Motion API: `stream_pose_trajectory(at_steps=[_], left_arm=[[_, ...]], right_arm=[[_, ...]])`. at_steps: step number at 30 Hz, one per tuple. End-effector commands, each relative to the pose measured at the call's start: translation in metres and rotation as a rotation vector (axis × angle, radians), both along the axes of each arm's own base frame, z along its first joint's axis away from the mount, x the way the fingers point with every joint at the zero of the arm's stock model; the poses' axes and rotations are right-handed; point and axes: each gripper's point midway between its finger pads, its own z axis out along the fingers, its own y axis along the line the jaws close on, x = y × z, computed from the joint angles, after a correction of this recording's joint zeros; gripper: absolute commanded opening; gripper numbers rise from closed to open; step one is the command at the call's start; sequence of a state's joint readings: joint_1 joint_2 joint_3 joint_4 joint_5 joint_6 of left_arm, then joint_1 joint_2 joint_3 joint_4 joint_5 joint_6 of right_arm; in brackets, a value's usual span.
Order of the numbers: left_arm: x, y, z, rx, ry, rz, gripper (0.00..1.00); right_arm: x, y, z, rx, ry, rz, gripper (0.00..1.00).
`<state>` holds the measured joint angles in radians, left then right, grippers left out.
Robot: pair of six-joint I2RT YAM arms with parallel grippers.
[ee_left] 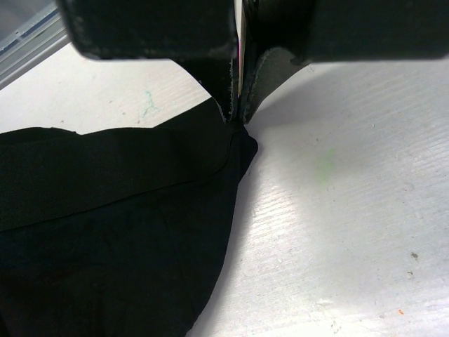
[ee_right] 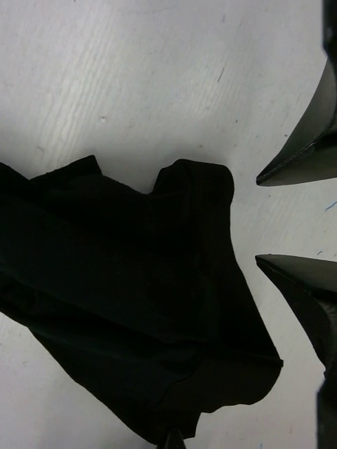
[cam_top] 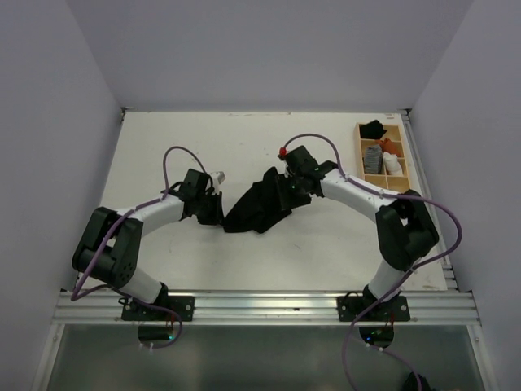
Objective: Roll the underwear
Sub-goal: Flatten the underwear
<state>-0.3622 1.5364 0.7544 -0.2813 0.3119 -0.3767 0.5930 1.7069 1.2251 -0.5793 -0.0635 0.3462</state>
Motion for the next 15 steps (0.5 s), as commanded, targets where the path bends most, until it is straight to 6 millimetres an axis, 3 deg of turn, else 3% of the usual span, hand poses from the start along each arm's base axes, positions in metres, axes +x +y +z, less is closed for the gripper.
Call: stream_pose_trajectory(at_steps=[1,9,15], left_arm=[[-0.002,0.005,0.006,0.023,-0.03,-0.019,0.0],[0.0,0.007,0.006,0.03,-0.033,-0.009,0.0],[0.006,0.008,0.013,0.038,-0.046,0.008,0.0]], right_arm=[[0.003,0.019,-0.011,0.086,0.02,0.04,0.47],[0.018,0.019,-0.032,0.04,0.039,0.026,0.47],[0.024,-0.004,-0.044,-0.093,0.015,-0.009,0.54]])
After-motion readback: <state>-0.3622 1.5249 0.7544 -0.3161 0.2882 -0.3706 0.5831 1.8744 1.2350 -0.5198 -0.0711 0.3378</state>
